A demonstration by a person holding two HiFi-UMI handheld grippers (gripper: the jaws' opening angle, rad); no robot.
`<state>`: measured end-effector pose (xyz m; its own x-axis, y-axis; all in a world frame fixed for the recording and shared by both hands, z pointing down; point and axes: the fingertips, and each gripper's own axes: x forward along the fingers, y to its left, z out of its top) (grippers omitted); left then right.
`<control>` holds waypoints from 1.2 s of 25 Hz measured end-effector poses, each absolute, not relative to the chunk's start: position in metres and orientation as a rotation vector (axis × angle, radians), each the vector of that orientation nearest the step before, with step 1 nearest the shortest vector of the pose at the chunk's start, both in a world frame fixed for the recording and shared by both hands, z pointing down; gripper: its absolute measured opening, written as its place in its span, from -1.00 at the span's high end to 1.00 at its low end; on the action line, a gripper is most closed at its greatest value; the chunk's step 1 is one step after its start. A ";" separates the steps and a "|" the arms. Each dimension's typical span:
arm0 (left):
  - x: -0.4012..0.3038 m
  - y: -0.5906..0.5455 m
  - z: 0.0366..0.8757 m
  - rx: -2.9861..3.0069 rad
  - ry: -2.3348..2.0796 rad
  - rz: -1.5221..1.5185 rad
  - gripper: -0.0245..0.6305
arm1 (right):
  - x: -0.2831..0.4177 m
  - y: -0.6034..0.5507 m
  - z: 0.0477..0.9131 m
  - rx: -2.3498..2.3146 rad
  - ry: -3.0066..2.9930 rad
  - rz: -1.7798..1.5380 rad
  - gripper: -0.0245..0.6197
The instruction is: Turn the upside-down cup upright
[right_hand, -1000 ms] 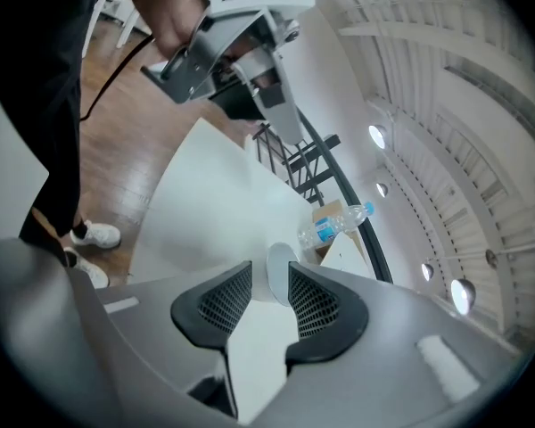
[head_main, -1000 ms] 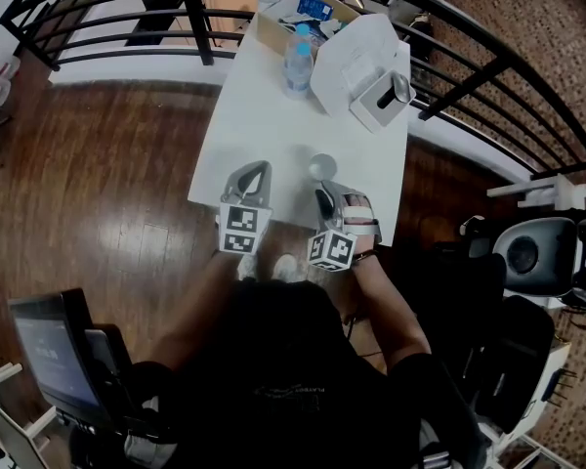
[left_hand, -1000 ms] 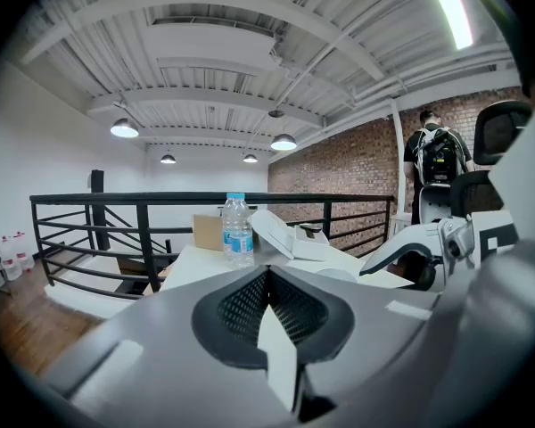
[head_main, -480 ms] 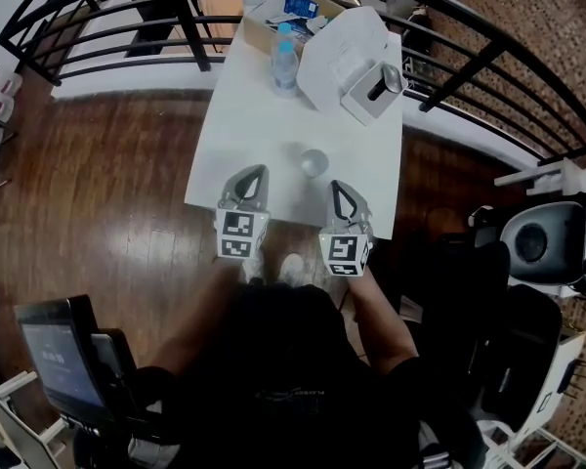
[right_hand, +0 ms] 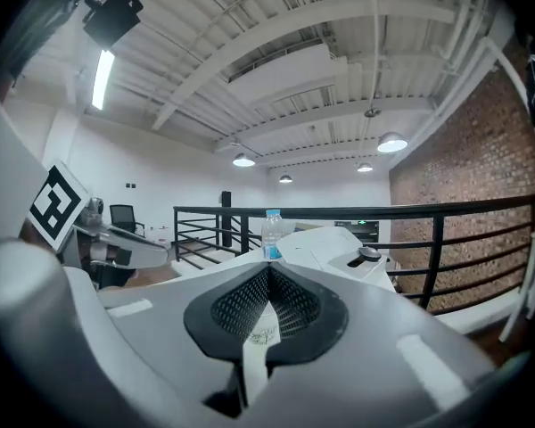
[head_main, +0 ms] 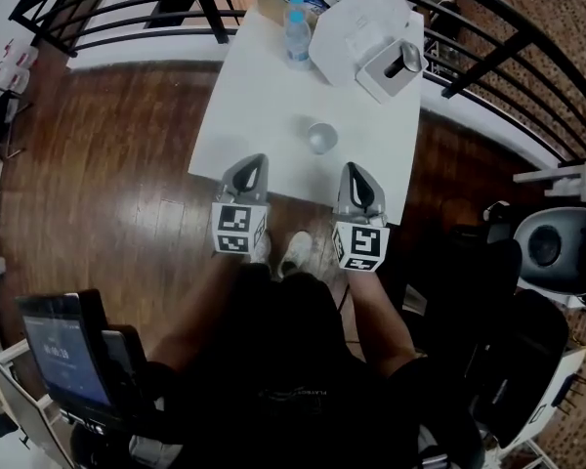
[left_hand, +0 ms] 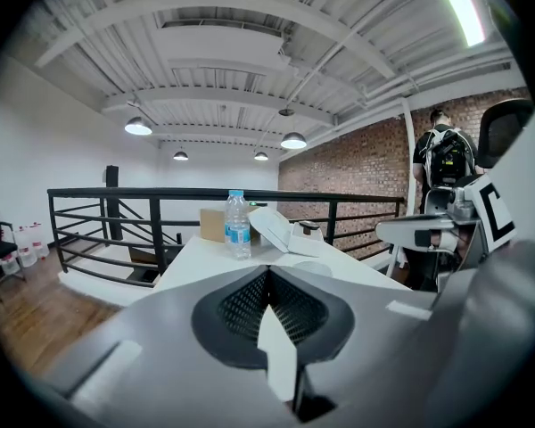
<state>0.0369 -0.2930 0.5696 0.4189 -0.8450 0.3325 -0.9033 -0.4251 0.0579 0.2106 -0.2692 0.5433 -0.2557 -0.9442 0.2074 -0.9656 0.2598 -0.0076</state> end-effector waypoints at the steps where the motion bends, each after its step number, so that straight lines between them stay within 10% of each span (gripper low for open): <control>1: 0.034 -0.289 0.570 2.442 -1.537 0.382 0.93 | 0.208 -0.266 0.542 1.800 -2.367 0.192 0.88; 30: -0.033 -0.111 0.521 2.686 -1.344 0.266 0.93 | 0.114 -0.055 0.500 1.937 -2.252 0.195 0.88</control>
